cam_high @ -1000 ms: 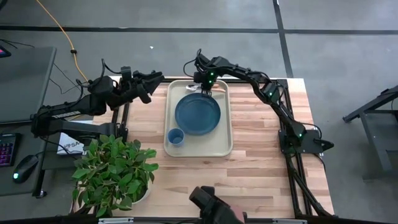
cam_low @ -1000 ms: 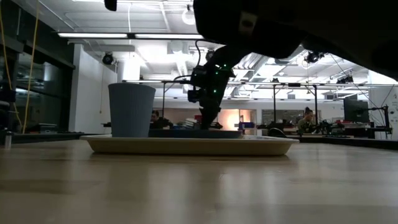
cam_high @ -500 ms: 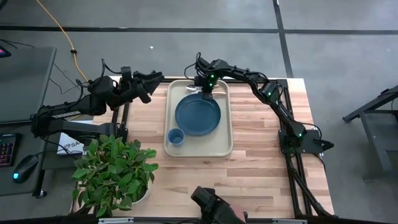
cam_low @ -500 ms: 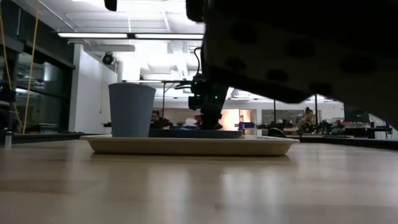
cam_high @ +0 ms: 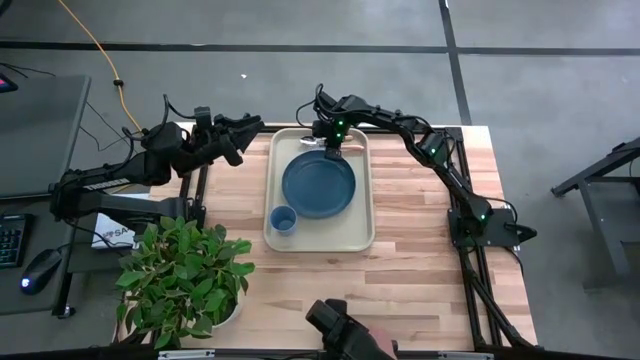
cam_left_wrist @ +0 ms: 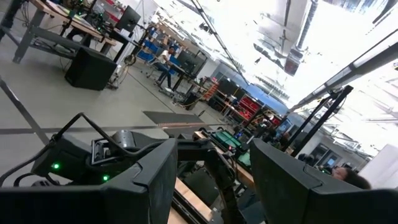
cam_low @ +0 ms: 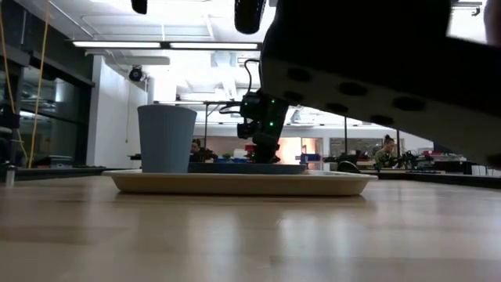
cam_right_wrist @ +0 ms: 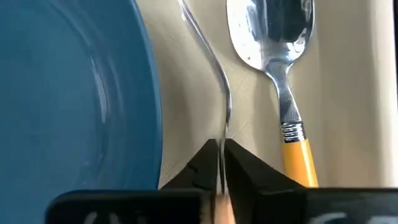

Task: Pick and place plate/cup/fork/spoon on tray
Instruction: Put the brown fork on the white tray to the top of the blue plate

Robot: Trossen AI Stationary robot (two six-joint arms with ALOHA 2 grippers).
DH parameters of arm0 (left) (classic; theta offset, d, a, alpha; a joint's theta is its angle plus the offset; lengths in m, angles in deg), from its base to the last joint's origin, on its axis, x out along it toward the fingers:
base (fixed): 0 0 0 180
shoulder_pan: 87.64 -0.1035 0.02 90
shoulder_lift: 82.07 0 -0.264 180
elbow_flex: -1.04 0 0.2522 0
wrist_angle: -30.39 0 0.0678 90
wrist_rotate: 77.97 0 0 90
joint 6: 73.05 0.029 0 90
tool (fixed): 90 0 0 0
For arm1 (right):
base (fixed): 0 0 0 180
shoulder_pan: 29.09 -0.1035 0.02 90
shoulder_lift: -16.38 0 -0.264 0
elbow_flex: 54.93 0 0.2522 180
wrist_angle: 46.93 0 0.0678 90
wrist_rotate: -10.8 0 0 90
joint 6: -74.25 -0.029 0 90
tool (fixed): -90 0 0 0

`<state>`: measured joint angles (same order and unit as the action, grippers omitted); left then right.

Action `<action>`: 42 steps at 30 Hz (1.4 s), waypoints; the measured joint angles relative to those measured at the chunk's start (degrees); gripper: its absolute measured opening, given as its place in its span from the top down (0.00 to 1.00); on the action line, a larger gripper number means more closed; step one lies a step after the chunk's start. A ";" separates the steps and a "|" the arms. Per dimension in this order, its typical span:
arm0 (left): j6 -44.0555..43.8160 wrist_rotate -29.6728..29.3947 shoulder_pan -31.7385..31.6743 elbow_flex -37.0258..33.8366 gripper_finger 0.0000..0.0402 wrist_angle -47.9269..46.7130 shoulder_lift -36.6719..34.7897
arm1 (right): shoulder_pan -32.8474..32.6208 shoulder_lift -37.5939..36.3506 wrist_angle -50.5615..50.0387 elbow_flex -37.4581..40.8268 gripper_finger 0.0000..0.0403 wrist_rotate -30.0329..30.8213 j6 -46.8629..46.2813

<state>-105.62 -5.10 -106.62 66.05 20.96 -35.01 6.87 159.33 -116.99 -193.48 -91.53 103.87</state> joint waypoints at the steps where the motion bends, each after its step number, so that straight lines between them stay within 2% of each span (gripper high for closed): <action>1: 0.00 0.00 0.00 0.00 0.54 0.00 0.00 | 0.00 0.00 0.01 0.00 0.93 0.08 -0.15; 7: 0.00 0.00 0.00 0.00 0.54 -0.01 0.00 | 0.00 0.00 0.47 0.00 0.75 1.91 0.23; 11: 0.01 0.01 0.00 0.00 0.54 -0.01 0.00 | 0.00 0.07 0.25 -0.45 0.67 2.84 0.38; 21: 0.17 0.04 0.00 0.00 0.54 -0.20 0.00 | 0.38 0.09 0.51 -5.75 0.65 3.89 0.40; 25: 0.20 0.03 0.00 0.00 0.54 -0.22 0.00 | 0.50 0.09 0.08 -6.08 0.65 6.27 0.89; 29: 0.20 0.47 -0.02 0.00 0.54 -0.23 0.00 | 0.93 0.08 -3.22 -6.08 0.65 1.33 0.25; 33: 0.20 0.76 0.00 0.00 0.54 -0.23 0.00 | 2.55 -0.85 -8.14 -6.08 0.72 -1.09 -1.11; 38: 0.22 0.76 0.00 0.00 0.54 -0.23 0.00 | 5.87 -4.64 -10.26 -5.77 0.96 -6.57 -1.75; 42: 0.22 0.76 -0.01 0.00 0.54 -0.23 0.00 | 6.97 -5.07 -11.21 -5.51 0.98 -13.79 -4.28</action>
<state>-105.40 -4.33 -106.63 66.05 20.73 -35.01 13.85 154.26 -128.20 -198.99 -105.32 99.60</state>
